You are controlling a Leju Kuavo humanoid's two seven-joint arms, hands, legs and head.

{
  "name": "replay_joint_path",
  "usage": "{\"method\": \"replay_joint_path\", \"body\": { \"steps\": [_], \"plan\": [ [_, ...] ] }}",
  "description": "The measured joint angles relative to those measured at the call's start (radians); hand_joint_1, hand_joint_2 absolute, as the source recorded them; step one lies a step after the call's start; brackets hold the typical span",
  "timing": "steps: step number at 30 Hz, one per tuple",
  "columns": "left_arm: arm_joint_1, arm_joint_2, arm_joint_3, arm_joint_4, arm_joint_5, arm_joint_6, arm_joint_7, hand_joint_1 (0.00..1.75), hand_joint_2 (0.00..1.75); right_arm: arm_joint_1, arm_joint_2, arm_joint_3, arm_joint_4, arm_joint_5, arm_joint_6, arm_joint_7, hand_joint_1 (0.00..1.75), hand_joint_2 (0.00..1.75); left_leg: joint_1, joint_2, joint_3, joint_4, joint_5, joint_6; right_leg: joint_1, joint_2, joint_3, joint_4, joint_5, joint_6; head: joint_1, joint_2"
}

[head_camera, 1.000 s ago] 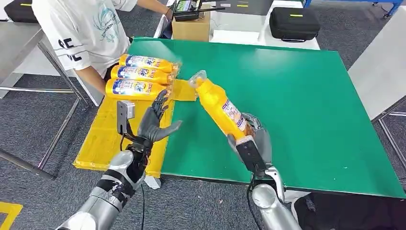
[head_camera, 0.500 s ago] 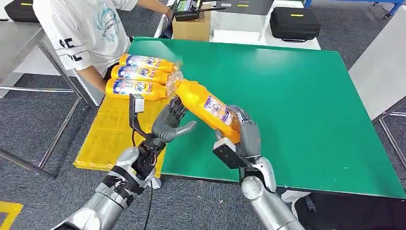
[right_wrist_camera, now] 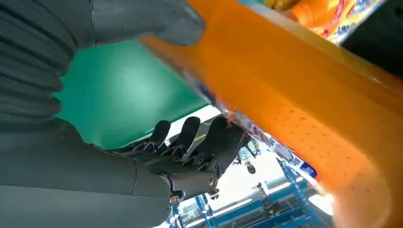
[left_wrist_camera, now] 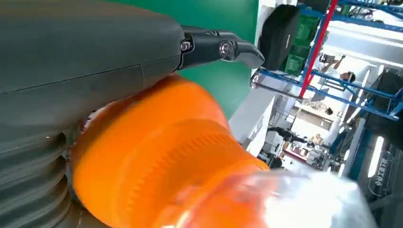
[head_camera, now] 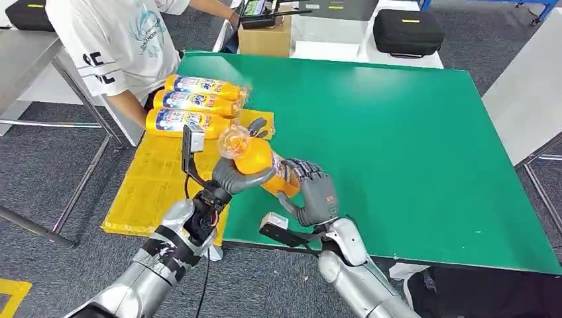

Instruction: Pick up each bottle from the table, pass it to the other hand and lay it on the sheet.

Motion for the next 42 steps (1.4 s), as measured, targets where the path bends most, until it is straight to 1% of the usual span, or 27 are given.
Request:
{"method": "replay_joint_path", "body": {
  "steps": [7,8,10,11,12,15,17,19,21,24,30,36,38,40,42],
  "plan": [
    [-0.003,0.002,0.0,0.001,0.001,0.004,0.001,0.0,1.75,-0.008,0.0,0.023,0.031,0.0,-0.013,0.003,1.75,1.75,0.0,0.0,0.0,0.0,0.0,0.0,0.0,0.0,0.0,0.0,0.0,0.0,0.0,0.0],
    [-0.002,0.002,0.0,0.001,0.001,0.006,0.0,1.75,1.75,-0.008,0.0,0.025,0.033,-0.003,-0.02,0.003,1.75,1.75,0.0,0.0,0.0,0.0,0.0,0.0,0.0,0.0,0.0,0.0,0.0,0.0,0.0,0.0],
    [-0.002,0.002,0.0,0.001,0.001,0.013,-0.003,1.75,1.75,-0.008,0.001,0.03,0.036,-0.016,-0.028,-0.002,1.75,1.75,0.0,0.0,0.0,0.0,0.0,0.0,0.0,0.0,0.0,0.0,0.0,0.0,0.0,0.0],
    [-0.002,0.001,0.0,0.001,0.003,0.016,-0.007,1.75,1.75,-0.008,0.001,0.031,0.036,-0.023,-0.028,-0.005,0.68,1.75,0.0,0.0,0.0,0.0,0.0,0.0,0.0,0.0,0.0,0.0,0.0,0.0,0.0,0.0],
    [-0.002,0.001,0.001,0.001,0.006,0.02,-0.013,1.75,1.75,-0.008,0.002,0.033,0.036,-0.032,-0.028,-0.007,0.0,1.75,0.0,0.0,0.0,0.0,0.0,0.0,0.0,0.0,0.0,0.0,0.0,0.0,0.0,0.0],
    [0.0,0.001,0.004,-0.005,-0.01,0.048,-0.047,1.75,1.75,-0.005,0.003,0.036,0.034,-0.039,-0.042,-0.002,0.0,1.75,0.0,0.0,0.0,0.0,0.0,0.0,0.0,0.0,0.0,0.0,0.0,0.0,0.0,0.0],
    [0.003,0.001,0.004,-0.02,-0.058,0.102,-0.084,1.75,1.75,0.004,0.004,0.036,0.024,-0.053,-0.05,0.007,0.0,1.75,0.0,0.0,0.0,0.0,0.0,0.0,0.0,0.0,0.0,0.0,0.0,0.0,0.0,0.0],
    [0.007,0.002,0.003,-0.038,-0.123,0.161,-0.107,1.75,1.75,0.022,0.008,0.029,-0.004,-0.102,-0.051,0.01,0.0,1.75,0.0,0.0,0.0,0.0,0.0,0.0,0.0,0.0,0.0,0.0,0.0,0.0,0.0,0.0],
    [0.013,0.003,0.014,-0.048,-0.131,0.178,-0.108,1.75,1.75,0.045,0.008,0.007,-0.043,-0.163,-0.051,0.004,0.0,1.75,0.0,0.0,0.0,0.0,0.0,0.0,0.0,0.0,0.0,0.0,0.0,0.0,0.0,0.0],
    [0.025,0.006,0.042,-0.054,-0.121,0.18,-0.115,1.75,1.75,0.083,0.007,-0.039,-0.1,-0.237,-0.045,-0.02,0.0,1.75,0.0,0.0,-0.001,0.0,0.0,0.0,0.0,0.0,0.0,0.0,0.0,0.0,0.0,0.0],
    [0.03,0.012,0.104,-0.057,-0.05,0.133,-0.107,1.75,1.75,0.116,0.003,-0.108,-0.185,-0.296,-0.026,-0.047,0.0,1.75,0.0,0.0,-0.001,0.0,0.0,0.0,0.0,0.0,0.0,0.0,0.0,0.0,0.0,0.0],
    [0.03,0.02,0.137,-0.058,-0.079,0.163,-0.138,1.75,1.75,0.129,0.002,-0.146,-0.224,-0.306,-0.024,-0.06,0.0,1.75,0.0,0.0,0.0,0.0,0.0,0.0,0.0,0.0,0.0,0.0,0.0,0.0,0.0,0.0],
    [0.029,0.026,0.139,-0.059,-0.177,0.246,-0.189,1.75,1.75,0.135,0.002,-0.155,-0.237,-0.31,-0.028,-0.062,0.0,1.75,0.0,0.0,0.0,0.0,0.0,0.0,0.0,0.0,0.0,0.0,0.0,0.0,0.0,0.0],
    [0.024,0.04,0.138,-0.059,-0.37,0.39,-0.242,1.75,1.75,0.146,0.002,-0.169,-0.257,-0.318,-0.031,-0.062,0.0,1.75,0.0,0.001,-0.001,0.0,0.0,0.0,0.0,0.0,-0.001,0.0,0.0,0.0,0.0,0.0],
    [0.012,0.058,0.136,-0.052,-0.603,0.521,-0.257,1.75,1.75,0.162,0.002,-0.189,-0.29,-0.33,-0.029,-0.062,0.0,1.75,0.0,0.0,-0.001,0.0,0.0,0.0,0.0,0.0,-0.001,0.0,0.0,0.0,0.0,0.0]
  ]
}}
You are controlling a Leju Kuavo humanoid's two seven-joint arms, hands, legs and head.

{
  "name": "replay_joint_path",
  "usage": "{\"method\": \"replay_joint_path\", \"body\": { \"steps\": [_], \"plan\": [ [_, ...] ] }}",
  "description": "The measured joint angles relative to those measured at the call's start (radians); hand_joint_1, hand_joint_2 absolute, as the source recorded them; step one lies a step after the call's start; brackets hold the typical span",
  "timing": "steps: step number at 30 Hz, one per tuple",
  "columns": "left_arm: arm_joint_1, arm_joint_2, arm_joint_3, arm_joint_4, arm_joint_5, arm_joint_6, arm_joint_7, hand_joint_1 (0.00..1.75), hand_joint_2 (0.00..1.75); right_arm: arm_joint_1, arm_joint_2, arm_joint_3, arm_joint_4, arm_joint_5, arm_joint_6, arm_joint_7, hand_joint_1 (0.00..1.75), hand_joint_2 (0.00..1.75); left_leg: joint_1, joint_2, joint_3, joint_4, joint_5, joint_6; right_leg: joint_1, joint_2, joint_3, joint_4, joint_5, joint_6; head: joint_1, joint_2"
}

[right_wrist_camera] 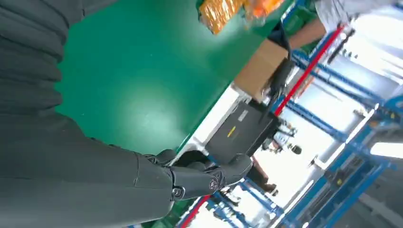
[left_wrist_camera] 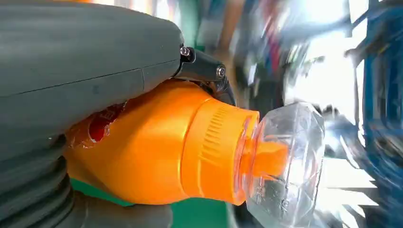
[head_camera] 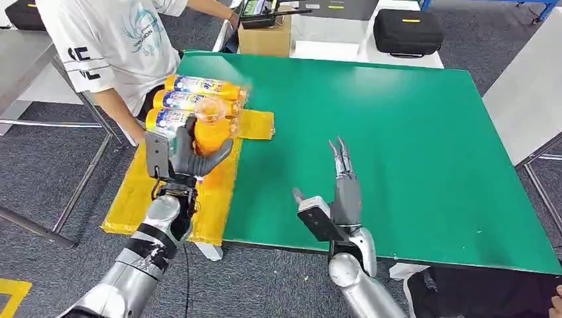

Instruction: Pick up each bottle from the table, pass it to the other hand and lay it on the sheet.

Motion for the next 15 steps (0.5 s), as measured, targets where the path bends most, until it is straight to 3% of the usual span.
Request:
{"method": "replay_joint_path", "body": {
  "steps": [7,15],
  "plan": [
    [-0.051,0.038,-0.018,0.152,-0.556,0.206,0.058,1.75,1.75,0.052,0.0,-0.073,-0.143,-0.015,0.056,0.015,0.0,1.75,0.0,0.001,0.0,0.0,0.0,0.0,0.0,0.0,0.0,0.0,0.0,0.0,0.0,0.0],
    [-0.074,0.073,-0.036,0.319,-0.846,0.264,0.1,1.75,1.75,0.081,0.0,-0.111,-0.221,-0.029,0.105,0.017,0.0,1.75,0.0,0.001,0.0,0.0,0.0,0.0,0.0,0.0,0.0,0.0,0.0,0.0,0.0,0.0]
  ]
}}
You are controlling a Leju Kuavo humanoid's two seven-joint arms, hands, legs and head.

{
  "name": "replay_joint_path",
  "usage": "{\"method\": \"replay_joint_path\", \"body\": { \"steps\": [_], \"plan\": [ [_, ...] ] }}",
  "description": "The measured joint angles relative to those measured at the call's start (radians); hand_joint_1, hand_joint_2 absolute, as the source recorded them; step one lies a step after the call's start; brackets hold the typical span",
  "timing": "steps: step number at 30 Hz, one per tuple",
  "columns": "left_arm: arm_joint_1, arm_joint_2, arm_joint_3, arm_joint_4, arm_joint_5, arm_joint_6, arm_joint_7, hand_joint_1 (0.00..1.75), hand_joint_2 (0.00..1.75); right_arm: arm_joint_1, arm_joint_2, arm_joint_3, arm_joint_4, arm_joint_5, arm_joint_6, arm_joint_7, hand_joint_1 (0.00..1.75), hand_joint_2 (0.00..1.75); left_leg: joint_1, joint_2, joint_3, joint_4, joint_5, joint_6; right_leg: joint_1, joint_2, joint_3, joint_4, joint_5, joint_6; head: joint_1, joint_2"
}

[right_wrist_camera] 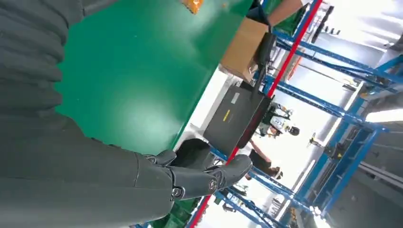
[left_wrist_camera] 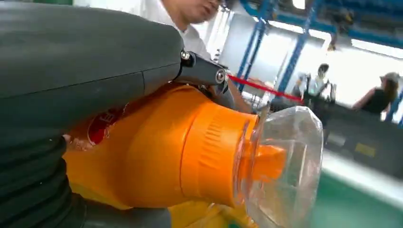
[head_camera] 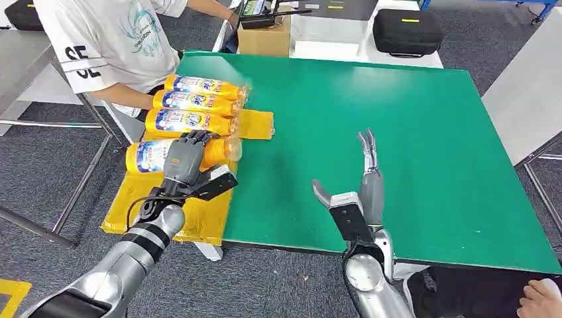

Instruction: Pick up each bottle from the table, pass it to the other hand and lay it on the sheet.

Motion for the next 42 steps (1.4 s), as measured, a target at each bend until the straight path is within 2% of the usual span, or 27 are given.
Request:
{"method": "replay_joint_path", "body": {
  "steps": [12,15,19,20,21,26,35,36,42],
  "plan": [
    [-0.008,0.021,-0.015,0.084,-0.03,-0.015,0.0,1.75,1.75,0.003,0.0,-0.007,-0.021,-0.003,0.014,-0.002,0.0,1.75,0.0,0.0,0.0,0.0,0.0,0.0,0.0,0.0,0.0,0.0,0.0,0.0,0.0,0.0],
    [-0.009,0.031,-0.016,0.105,-0.041,-0.084,-0.022,1.75,1.75,0.002,0.0,-0.007,-0.021,-0.004,0.029,-0.002,0.0,1.75,0.0,0.0,0.0,0.0,0.0,0.0,0.0,0.0,0.0,0.0,0.0,0.0,0.0,0.0],
    [-0.009,0.056,-0.03,0.147,-0.009,-0.257,-0.111,1.75,1.75,-0.004,0.0,-0.007,-0.021,-0.021,0.054,-0.004,0.0,1.75,0.0,0.0,0.0,0.0,0.0,0.0,0.0,0.0,0.0,0.0,0.0,0.0,0.0,0.0],
    [-0.011,0.063,-0.033,0.156,-0.005,-0.292,-0.129,1.57,1.75,-0.007,0.0,-0.007,-0.021,-0.023,0.058,-0.004,0.0,1.75,0.0,0.0,0.0,0.0,0.0,0.0,0.0,0.0,0.0,0.0,0.0,0.0,0.0,0.0],
    [-0.017,0.069,-0.037,0.167,0.001,-0.327,-0.139,0.0,1.75,-0.011,-0.001,-0.007,-0.021,-0.024,0.064,-0.005,0.0,1.75,0.0,0.0,0.0,0.0,0.0,0.0,0.0,0.0,0.0,0.0,0.0,0.0,0.0,0.0],
    [-0.052,0.086,-0.05,0.215,0.029,-0.422,-0.133,0.0,1.75,-0.03,-0.001,-0.007,-0.019,-0.034,0.075,-0.009,0.0,1.75,0.0,0.0,0.001,0.0,0.0,0.0,0.0,0.0,0.001,0.0,0.0,0.0,0.0,0.0],
    [-0.063,0.087,-0.055,0.244,0.074,-0.44,-0.124,0.0,1.75,-0.041,-0.002,-0.007,-0.007,-0.047,0.083,-0.014,0.0,1.75,0.0,0.0,0.001,0.0,0.0,0.0,0.0,0.0,0.002,0.001,0.0,0.0,0.0,0.0],
    [-0.063,0.087,-0.055,0.245,0.074,-0.441,-0.125,0.0,0.0,-0.041,-0.002,-0.007,-0.006,-0.05,0.083,-0.014,0.0,1.75,0.0,0.0,0.001,0.0,0.0,0.0,0.0,0.0,0.002,0.001,0.0,0.0,0.0,0.0],
    [-0.063,0.089,-0.054,0.248,0.115,-0.464,-0.163,0.0,0.0,-0.046,-0.005,-0.007,0.001,-0.058,0.085,-0.017,0.0,1.75,0.0,-0.001,0.002,0.0,0.0,0.0,0.0,0.0,0.003,0.001,0.0,0.0,0.0,0.0]
  ]
}}
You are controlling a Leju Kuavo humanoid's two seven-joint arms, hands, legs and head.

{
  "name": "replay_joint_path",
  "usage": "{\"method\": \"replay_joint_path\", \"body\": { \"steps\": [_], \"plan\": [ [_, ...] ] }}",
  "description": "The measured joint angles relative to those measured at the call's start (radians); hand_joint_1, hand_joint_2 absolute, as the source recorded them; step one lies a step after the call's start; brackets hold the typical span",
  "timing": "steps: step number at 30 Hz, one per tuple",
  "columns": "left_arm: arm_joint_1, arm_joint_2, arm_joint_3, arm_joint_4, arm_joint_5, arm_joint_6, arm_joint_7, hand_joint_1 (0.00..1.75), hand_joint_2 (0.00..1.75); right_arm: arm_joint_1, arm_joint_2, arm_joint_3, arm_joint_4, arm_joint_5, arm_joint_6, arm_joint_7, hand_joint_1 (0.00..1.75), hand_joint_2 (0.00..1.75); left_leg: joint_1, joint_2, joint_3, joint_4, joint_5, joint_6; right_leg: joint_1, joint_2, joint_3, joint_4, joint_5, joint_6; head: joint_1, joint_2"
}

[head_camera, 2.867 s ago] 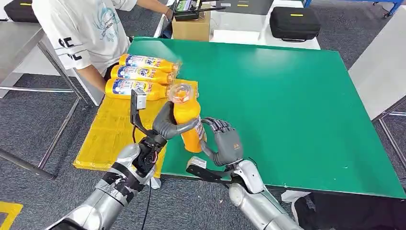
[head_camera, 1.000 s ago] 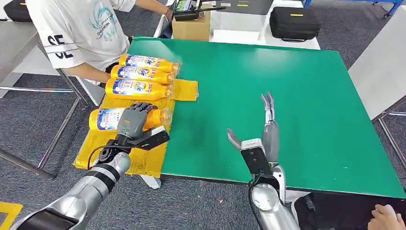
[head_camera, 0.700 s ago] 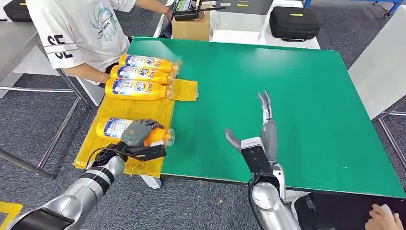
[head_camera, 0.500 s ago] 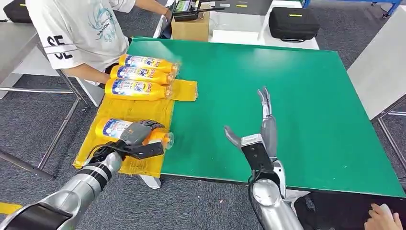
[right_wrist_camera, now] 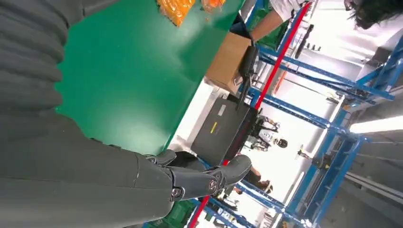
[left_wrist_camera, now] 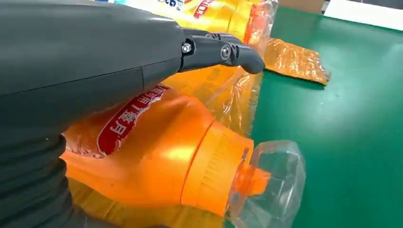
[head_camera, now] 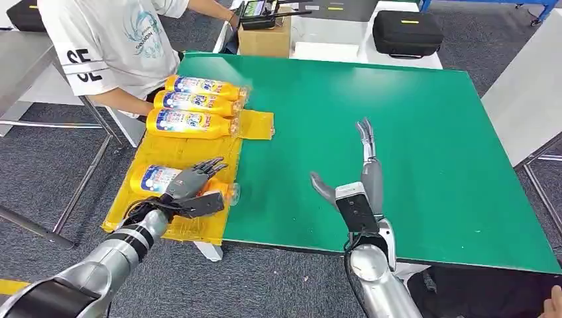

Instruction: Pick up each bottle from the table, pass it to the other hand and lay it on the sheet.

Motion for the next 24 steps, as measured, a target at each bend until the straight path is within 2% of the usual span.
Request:
{"method": "replay_joint_path", "body": {
  "steps": [5,10,11,12,17,20,24],
  "plan": [
    [0.029,0.015,0.048,-0.035,0.163,-0.102,-0.123,0.0,0.0,0.0,-0.007,0.0,0.005,-0.018,0.0,-0.008,0.0,1.75,0.0,0.0,0.0,0.0,0.0,0.0,0.0,0.0,0.0,0.0,0.0,0.0,0.0,0.0],
    [0.096,0.019,0.115,-0.14,0.323,-0.179,-0.154,0.0,0.0,0.0,-0.011,0.0,0.006,-0.039,0.0,-0.021,0.0,1.75,0.0,0.0,0.0,0.0,0.0,0.0,0.0,0.0,0.0,0.0,0.0,0.0,0.0,0.0],
    [0.119,0.016,0.133,-0.178,0.386,-0.211,-0.16,0.0,1.75,0.0,-0.011,0.0,0.007,-0.044,0.0,-0.023,0.0,1.75,0.0,0.001,0.0,0.0,0.0,0.0,0.0,0.0,-0.001,0.0,0.0,0.0,0.0,0.0],
    [0.142,0.011,0.151,-0.219,0.441,-0.239,-0.159,0.0,1.75,0.0,-0.011,0.0,0.008,-0.049,0.0,-0.026,0.0,0.0,0.0,0.001,-0.001,0.0,0.0,0.0,0.0,0.0,-0.002,0.0,0.0,0.0,0.0,0.0],
    [0.23,-0.024,0.227,-0.421,0.684,-0.361,-0.123,0.0,1.75,0.001,-0.008,0.0,0.011,-0.084,0.0,-0.035,0.0,0.0,0.0,0.0,-0.001,0.0,0.0,0.0,0.0,0.0,-0.002,0.0,0.0,0.0,0.0,0.0],
    [0.264,-0.077,0.267,-0.533,0.848,-0.359,-0.047,0.0,1.75,0.003,0.001,0.002,0.01,-0.138,0.021,-0.027,0.0,0.0,0.0,0.0,-0.002,0.0,0.0,0.0,0.0,0.0,-0.003,-0.001,0.0,0.0,0.0,0.0],
    [0.286,-0.127,0.271,-0.639,0.897,-0.318,-0.011,0.0,1.75,0.009,0.019,0.011,0.015,-0.179,0.035,-0.016,0.0,0.0,0.0,0.0,-0.002,0.0,0.0,0.0,0.0,0.0,-0.003,-0.001,0.0,0.0,0.0,0.0]
  ]
}}
